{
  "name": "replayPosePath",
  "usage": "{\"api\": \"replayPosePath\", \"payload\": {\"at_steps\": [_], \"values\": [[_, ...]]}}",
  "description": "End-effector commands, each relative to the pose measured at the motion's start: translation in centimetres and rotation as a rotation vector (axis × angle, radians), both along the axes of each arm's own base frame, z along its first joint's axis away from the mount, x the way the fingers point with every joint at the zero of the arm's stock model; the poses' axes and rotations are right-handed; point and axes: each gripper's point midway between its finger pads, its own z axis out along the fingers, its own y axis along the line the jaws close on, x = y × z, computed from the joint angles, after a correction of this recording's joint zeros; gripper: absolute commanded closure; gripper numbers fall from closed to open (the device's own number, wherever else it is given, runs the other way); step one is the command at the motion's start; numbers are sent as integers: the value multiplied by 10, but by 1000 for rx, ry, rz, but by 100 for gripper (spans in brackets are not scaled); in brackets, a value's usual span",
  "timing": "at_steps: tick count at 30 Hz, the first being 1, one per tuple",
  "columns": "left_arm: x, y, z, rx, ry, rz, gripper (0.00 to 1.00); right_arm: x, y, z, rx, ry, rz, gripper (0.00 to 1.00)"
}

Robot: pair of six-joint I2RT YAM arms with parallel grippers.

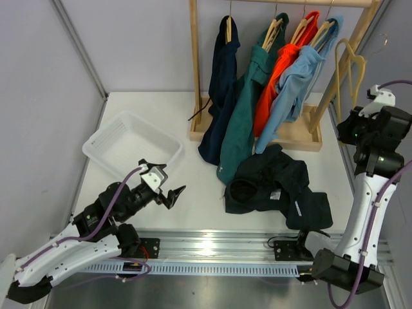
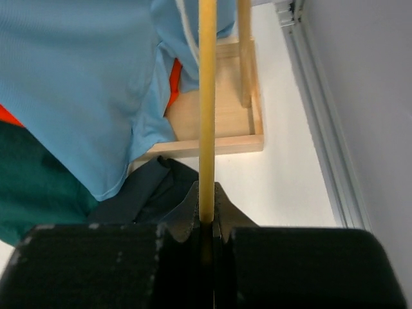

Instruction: Remove the shorts from the hanger

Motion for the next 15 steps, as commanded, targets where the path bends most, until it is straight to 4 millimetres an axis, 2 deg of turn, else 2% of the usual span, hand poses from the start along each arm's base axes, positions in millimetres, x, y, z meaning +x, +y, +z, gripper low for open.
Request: {"api": "replayPosePath", "payload": {"at_steps": [1,5,6,8,9,10,12,13,15], "values": [[0,-4,9,-40,-19,-11,1,8,-1,41,-113,-126,-26,100],[0,-6,7,-31,-13,-18,1,29,-1,46,-156,-118,-57,100],[1,-6,6,-29,-11,-16,1,33,-3,61,-173,-145,-70,100],[1,-6,6,-25,-12,-16,1,51,-6,60,-185,-119,-93,100],[1,-6,5,-24,-12,-15,1,54,-12,74,-202,-140,-128,100],[1,-5,5,-21,-12,-10,1,67,-14,67,-203,-109,-127,100],[2,-5,5,-23,-12,-7,1,77,-16,72,-207,-99,-136,100],[2,-5,5,-23,-12,-7,1,80,-16,86,-214,-126,-140,100],[1,-5,6,-24,-14,-7,1,96,-17,82,-212,-98,-130,100]]}}
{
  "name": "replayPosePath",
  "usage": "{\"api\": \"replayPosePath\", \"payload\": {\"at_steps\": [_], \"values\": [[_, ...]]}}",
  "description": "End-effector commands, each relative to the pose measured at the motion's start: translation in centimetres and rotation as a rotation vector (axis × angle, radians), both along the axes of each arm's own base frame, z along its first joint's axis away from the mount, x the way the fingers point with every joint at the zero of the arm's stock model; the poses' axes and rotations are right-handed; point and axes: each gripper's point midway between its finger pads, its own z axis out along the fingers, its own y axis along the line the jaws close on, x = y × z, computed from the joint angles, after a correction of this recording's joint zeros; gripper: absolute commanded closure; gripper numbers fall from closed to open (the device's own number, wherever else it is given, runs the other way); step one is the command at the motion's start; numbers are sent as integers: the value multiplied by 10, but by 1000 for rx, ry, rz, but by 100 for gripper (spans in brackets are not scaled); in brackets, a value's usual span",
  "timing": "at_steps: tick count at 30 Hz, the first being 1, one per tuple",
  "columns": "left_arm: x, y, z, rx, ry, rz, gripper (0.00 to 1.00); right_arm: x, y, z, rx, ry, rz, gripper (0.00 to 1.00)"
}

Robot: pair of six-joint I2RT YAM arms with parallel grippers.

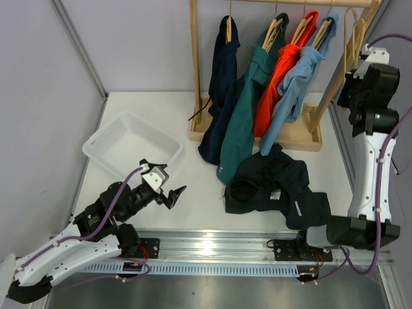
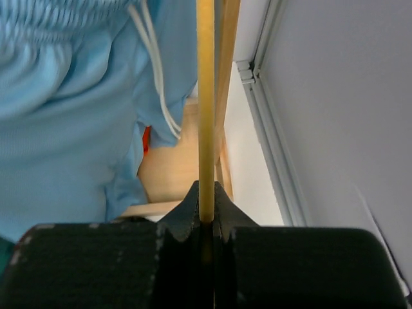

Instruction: Remove the shorts from the hanger

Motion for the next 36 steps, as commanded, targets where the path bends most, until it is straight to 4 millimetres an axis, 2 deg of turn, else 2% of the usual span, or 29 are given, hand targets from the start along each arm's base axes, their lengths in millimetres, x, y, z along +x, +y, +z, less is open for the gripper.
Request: {"api": "replayPosePath", "payload": {"at_steps": [1,2,8,12,16,19,21,22,24,25,26,27,28,31,36], "values": [[1,-3,8,-28,-17,-5,1,14,-9,51,-55,-110,-40,100],[1,-3,7,-27,-16,-5,1,25,-10,39,-48,-64,-33,100],[1,-4,6,-23,-15,-8,1,57,-4,30,-35,-16,29,100],[0,-6,6,-20,-14,-18,1,75,2,0,-16,62,89,100],[0,-7,6,-20,-14,-24,1,76,6,-25,21,126,122,100],[0,-7,5,-20,-13,-27,1,69,8,-34,34,146,138,100],[-1,-7,5,-17,-14,-30,1,66,9,-33,23,135,148,100],[-1,-8,5,-18,-15,-33,1,63,10,-39,24,147,152,98],[-2,-9,5,-21,-14,-41,1,56,11,-31,11,124,160,91],[-5,-8,26,-62,-47,-58,1,54,14,-33,19,125,180,76],[-6,-11,9,-37,-31,-68,1,47,16,-26,13,108,193,67],[-7,-11,11,-42,-44,-79,1,44,15,-24,14,101,194,59],[-10,-11,12,-52,-54,-92,1,40,16,-22,16,94,198,44],[-14,-11,16,-75,-80,-115,1,23,14,-17,2,75,197,21],[-16,-16,13,-68,-80,-140,1,-22,17,-28,-17,96,238,5]]}}
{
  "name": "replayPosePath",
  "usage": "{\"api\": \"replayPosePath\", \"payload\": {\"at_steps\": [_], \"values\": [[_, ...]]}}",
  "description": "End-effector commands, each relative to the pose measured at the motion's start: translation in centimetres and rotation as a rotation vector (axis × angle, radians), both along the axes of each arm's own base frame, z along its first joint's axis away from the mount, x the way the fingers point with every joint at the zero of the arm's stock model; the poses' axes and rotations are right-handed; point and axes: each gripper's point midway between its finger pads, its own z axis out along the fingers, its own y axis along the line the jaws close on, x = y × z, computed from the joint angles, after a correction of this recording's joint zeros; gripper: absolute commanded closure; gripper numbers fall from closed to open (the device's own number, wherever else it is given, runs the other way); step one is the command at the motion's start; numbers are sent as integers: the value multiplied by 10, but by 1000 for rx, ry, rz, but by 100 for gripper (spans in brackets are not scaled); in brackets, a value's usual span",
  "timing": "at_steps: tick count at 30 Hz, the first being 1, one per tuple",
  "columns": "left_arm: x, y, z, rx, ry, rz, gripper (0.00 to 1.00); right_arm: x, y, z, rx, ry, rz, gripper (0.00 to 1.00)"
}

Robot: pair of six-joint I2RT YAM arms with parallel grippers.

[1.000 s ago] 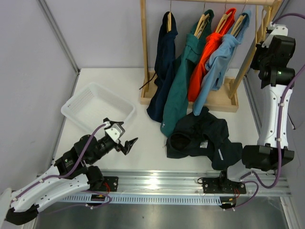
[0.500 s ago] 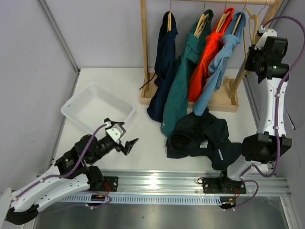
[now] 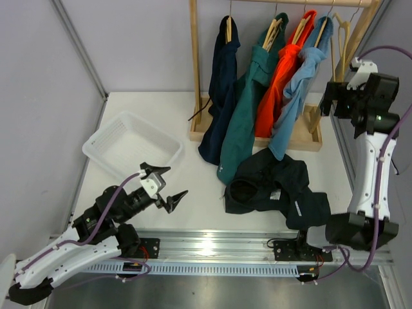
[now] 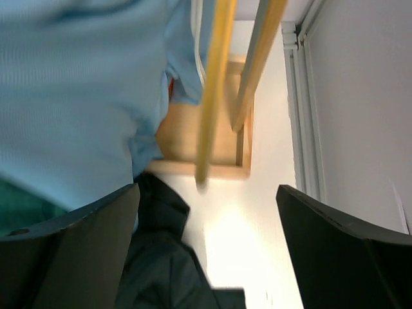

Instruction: Remove the shorts from the hanger

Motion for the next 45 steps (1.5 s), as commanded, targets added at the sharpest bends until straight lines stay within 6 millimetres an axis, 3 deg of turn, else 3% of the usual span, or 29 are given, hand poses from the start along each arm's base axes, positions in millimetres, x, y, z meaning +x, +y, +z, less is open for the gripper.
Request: {"api": "replayPosePath", "payload": {"at_steps": [1,6,8,12,13,16,19,21,24,25,29,33,34,38,44,45], "values": [[-2,-7,5,-12,-31,-39,1,-38,5,11,-39,-35,54,4],[-6,-14,4,0,-39,-87,1,-90,17,-17,-115,25,150,2],[-13,-19,2,6,-52,-140,1,-116,24,-37,-170,87,221,2],[-21,-26,1,3,-70,-202,1,-161,68,-78,-219,159,580,2],[-21,-27,0,7,-67,-206,1,-180,91,-95,-139,193,701,3],[-22,-28,-1,10,-64,-213,1,-216,126,-118,-123,225,1001,5],[-23,-28,-2,9,-64,-218,1,-235,146,-143,-182,198,1244,6],[-24,-29,-2,9,-63,-227,1,-235,145,-163,-257,184,1292,5],[-26,-30,-2,8,-65,-238,1,-215,136,-182,-406,160,1299,3],[-25,-30,-3,11,-62,-238,1,-199,133,-180,-433,141,1255,3],[-26,-30,-3,12,-64,-241,1,-171,128,-187,-449,176,1146,5],[-26,-31,-4,14,-61,-243,1,-149,132,-199,-487,158,1057,10],[-26,-31,-5,16,-59,-246,1,-149,127,-211,-501,197,1026,11],[-26,-32,-5,19,-57,-248,1,-137,125,-224,-508,202,932,16],[-28,-34,-5,15,-61,-264,1,-134,143,-232,-499,216,938,47],[-29,-35,-6,17,-59,-269,1,-133,147,-236,-492,233,938,62]]}}
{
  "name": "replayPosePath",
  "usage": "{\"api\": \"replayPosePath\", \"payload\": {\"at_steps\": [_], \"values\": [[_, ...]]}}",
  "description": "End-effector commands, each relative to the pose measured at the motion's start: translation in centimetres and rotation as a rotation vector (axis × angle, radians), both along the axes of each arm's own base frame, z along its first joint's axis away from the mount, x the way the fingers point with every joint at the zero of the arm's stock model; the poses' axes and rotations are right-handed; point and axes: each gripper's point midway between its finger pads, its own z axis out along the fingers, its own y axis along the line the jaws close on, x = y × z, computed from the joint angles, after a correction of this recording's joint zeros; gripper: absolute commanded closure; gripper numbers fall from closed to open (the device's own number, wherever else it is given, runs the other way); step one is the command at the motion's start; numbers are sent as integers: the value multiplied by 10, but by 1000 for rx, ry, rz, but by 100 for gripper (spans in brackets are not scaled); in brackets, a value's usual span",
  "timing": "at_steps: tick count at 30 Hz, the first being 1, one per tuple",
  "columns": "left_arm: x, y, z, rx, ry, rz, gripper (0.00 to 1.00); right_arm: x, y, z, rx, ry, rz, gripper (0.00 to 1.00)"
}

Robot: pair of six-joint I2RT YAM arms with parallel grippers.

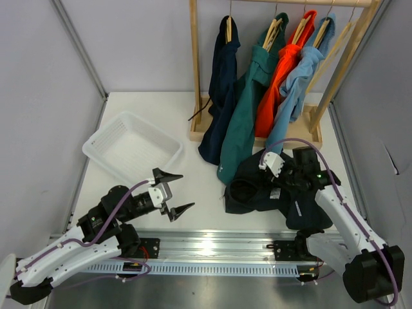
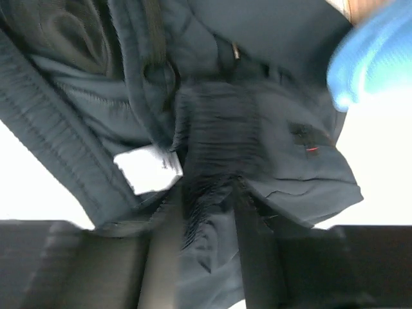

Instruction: Remove the shorts from the hanger

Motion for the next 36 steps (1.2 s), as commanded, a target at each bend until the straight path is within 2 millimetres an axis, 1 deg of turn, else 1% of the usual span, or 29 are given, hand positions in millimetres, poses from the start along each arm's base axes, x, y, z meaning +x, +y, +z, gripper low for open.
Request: {"api": "replayPosePath", "payload": {"at_steps": [1,2,3,4,5,7,8,9,11,12,14,15,16,18,19,20,21,22,23,24,25,27,28,29,30,31,32,33,36], "values": [[-2,-6,6,-18,-34,-34,1,15,15,2,6,-26,-32,69],[-3,-6,6,-20,-34,-43,1,16,18,3,9,-20,-34,78],[-4,-7,6,-20,-34,-46,1,19,24,7,31,-8,-46,96],[-5,-7,7,-26,-36,-51,1,20,28,11,52,-2,-43,100],[-4,-7,7,-26,-36,-49,1,16,43,18,110,24,7,100],[-5,-6,10,-41,-40,-47,1,7,67,48,196,52,114,100],[-6,-7,12,-51,-46,-58,1,-5,76,59,232,93,164,100],[-7,-9,14,-68,-56,-67,1,-7,99,96,328,75,266,100],[-9,-13,17,-82,-69,-93,1,-21,118,126,392,107,361,100],[-10,-19,19,-88,-68,-113,1,-23,135,159,470,101,439,100],[-9,-23,31,-104,-74,-120,1,-33,149,184,537,128,512,100],[-6,-30,28,-88,-60,-129,1,-42,158,200,594,144,570,100],[-4,-34,41,-113,-73,-132,1,-41,164,220,622,125,605,100],[2,-41,59,-147,-95,-127,1,-48,171,238,664,144,644,100],[7,-50,57,-137,-81,-131,1,-51,175,249,696,153,675,100],[10,-55,77,-189,-113,-132,1,-54,176,267,718,128,695,100],[12,-61,82,-209,-108,-137,1,-56,176,276,732,118,708,100],[18,-73,81,-206,-87,-143,1,-57,177,284,743,113,717,100],[21,-80,93,-252,-101,-149,1,-61,177,299,762,84,744,100],[23,-86,101,-279,-97,-157,1,-63,177,305,774,84,745,100],[27,-101,96,-282,-51,-177,1,-63,176,310,783,81,743,100],[27,-117,118,-351,-50,-208,1,-69,174,322,804,64,752,100],[27,-125,116,-350,-39,-217,1,-70,173,325,808,59,749,100],[29,-143,101,-320,-6,-230,1,-71,172,328,814,48,748,100],[30,-151,112,-342,-18,-231,1,-75,169,332,821,42,749,100],[33,-158,108,-335,-10,-222,1,-77,167,336,826,36,751,100],[39,-169,95,-316,13,-191,1,-80,166,338,833,36,759,100],[43,-173,103,-344,2,-178,1,-89,164,341,850,46,778,100],[60,-181,105,-401,7,-106,1,-99,158,344,875,61,789,100]]}}
